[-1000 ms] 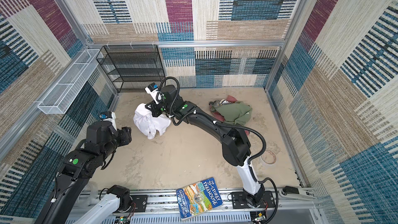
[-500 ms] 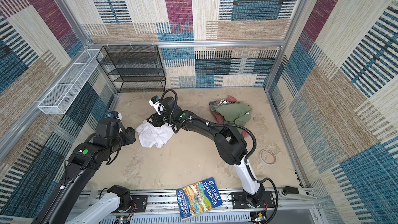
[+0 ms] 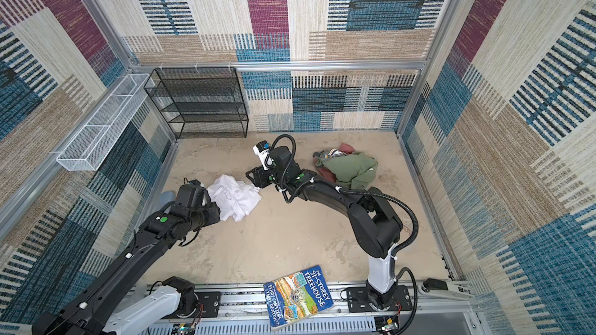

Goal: Pick out a specific cloth from the pile
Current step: 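Grasp the white cloth with the left gripper while the right gripper draws back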

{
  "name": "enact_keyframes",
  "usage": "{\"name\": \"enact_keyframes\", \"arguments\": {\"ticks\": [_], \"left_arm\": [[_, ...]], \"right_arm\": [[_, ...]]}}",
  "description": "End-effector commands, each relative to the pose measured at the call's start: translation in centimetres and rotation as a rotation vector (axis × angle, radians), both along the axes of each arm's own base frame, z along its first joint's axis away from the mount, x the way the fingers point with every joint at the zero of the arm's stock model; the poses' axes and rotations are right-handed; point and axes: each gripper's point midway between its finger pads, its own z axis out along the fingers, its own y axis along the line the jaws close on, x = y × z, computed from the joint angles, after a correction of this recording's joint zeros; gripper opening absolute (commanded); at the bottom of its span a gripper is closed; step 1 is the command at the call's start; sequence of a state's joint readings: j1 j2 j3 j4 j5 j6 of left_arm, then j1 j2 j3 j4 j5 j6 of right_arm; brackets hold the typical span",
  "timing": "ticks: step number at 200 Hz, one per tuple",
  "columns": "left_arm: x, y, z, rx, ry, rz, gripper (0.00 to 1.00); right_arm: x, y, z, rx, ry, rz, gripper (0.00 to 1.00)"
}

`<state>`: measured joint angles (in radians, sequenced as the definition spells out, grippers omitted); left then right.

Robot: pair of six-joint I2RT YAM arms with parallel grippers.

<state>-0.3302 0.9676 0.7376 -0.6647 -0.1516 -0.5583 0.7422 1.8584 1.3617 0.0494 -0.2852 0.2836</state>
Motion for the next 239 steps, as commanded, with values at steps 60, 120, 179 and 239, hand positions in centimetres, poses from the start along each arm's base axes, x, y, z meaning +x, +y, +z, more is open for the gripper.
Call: {"name": "enact_keyframes", "arguments": {"ticks": [60, 120, 179, 239], "left_arm": [[1.4, -0.7, -4.4, -0.069, -0.014, 0.066, 0.54], [3.0, -0.9, -6.4, -0.023, 0.012, 0.060, 0.55], [4.0, 0.0, -7.3, 0.046, 0.004, 0.071, 0.51], [4.6, -0.1, -8.8, 0.051, 0.020, 0.060, 0.49]], "right_arm": [[0.6, -0.3, -0.4, 0.047, 0.031, 0.001, 0.53], [0.8, -1.1, -0.8, 0.037, 0.037, -0.019, 0.52], [0.9, -1.5, -0.3, 0.037, 0.034, -0.029, 0.52], [0.8, -1.7, -0.7, 0.028, 0.048, -0.035, 0.52]]}}
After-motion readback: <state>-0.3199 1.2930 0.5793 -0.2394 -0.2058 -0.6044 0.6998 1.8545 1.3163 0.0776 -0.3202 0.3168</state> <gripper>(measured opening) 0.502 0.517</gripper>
